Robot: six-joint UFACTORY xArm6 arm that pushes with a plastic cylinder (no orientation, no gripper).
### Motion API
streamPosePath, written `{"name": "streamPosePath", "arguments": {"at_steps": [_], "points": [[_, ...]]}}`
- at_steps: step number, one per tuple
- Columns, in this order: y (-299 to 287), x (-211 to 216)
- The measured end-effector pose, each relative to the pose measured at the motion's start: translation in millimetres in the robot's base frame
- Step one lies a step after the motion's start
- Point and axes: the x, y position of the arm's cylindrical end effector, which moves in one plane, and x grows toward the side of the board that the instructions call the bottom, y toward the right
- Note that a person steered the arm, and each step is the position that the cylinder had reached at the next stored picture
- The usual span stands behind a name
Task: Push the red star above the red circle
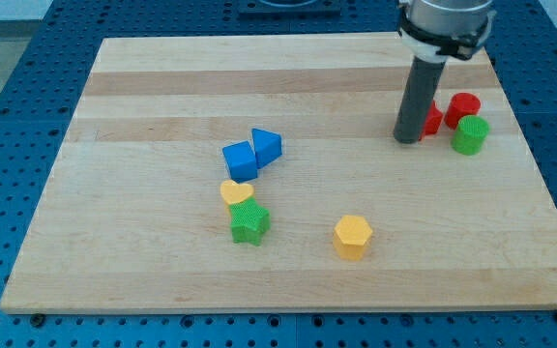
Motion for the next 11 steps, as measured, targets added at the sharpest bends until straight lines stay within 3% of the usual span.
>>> {"name": "streamPosePath", "arguments": {"at_steps": [1, 2, 3, 4, 5, 7, 9, 11], "points": [[2, -17], [2, -4], [2, 54], [10, 82], [18, 18], [26, 2], [29, -46], [10, -44]]}}
